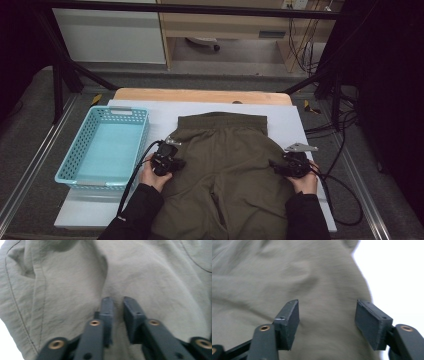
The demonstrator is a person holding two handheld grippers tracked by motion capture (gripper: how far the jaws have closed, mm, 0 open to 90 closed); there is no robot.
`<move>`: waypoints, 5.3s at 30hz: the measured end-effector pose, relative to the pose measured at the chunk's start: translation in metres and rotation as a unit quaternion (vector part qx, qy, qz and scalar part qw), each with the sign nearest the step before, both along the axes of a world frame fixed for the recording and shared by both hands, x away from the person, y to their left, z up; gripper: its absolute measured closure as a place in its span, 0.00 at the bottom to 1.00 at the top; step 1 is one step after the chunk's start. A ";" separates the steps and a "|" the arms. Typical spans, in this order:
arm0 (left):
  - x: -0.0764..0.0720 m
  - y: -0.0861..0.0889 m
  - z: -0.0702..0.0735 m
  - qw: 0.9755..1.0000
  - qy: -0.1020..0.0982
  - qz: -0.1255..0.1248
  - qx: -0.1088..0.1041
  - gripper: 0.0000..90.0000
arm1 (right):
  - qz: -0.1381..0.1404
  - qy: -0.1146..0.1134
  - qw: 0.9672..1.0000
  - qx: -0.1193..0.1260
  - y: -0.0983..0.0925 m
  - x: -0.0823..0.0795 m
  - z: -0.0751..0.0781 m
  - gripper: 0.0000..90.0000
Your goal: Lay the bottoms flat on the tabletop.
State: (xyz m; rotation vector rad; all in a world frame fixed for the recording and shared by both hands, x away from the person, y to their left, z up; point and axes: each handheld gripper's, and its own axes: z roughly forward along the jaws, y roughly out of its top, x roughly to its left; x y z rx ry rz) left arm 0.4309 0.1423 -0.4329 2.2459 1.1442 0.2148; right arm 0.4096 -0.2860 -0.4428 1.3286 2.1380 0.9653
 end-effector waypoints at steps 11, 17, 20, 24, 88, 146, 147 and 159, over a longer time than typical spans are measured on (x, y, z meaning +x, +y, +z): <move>-0.001 -0.002 0.001 1.000 -0.015 0.005 0.002 0.99 | -0.017 0.044 0.999 -0.014 -0.014 -0.010 -0.002 0.97; -0.008 -0.005 0.009 0.999 -0.013 -0.018 -0.040 0.84 | -0.009 0.041 0.999 -0.012 -0.025 -0.033 0.005 0.98; -0.008 -0.007 0.007 0.999 -0.006 -0.023 -0.039 0.65 | 0.000 0.057 0.998 -0.040 -0.024 -0.032 0.000 0.82; -0.005 -0.004 0.001 0.999 0.003 -0.025 -0.039 0.61 | 0.011 0.013 1.000 -0.007 -0.019 -0.026 0.013 0.46; -0.037 0.022 0.049 0.995 -0.047 -0.052 -0.072 0.06 | 0.129 -0.006 0.982 0.137 0.061 -0.037 0.014 0.03; 0.116 -0.003 0.004 0.998 -0.024 0.053 0.027 0.54 | 0.141 -0.024 0.980 0.136 0.055 -0.066 0.019 0.00; 0.117 -0.003 0.002 0.998 -0.024 0.052 0.027 0.54 | 0.142 -0.024 0.980 0.136 0.055 -0.066 0.019 0.00; 0.113 -0.009 0.001 0.995 -0.038 0.065 0.059 0.98 | 0.143 -0.022 0.980 0.137 0.057 -0.065 0.018 0.00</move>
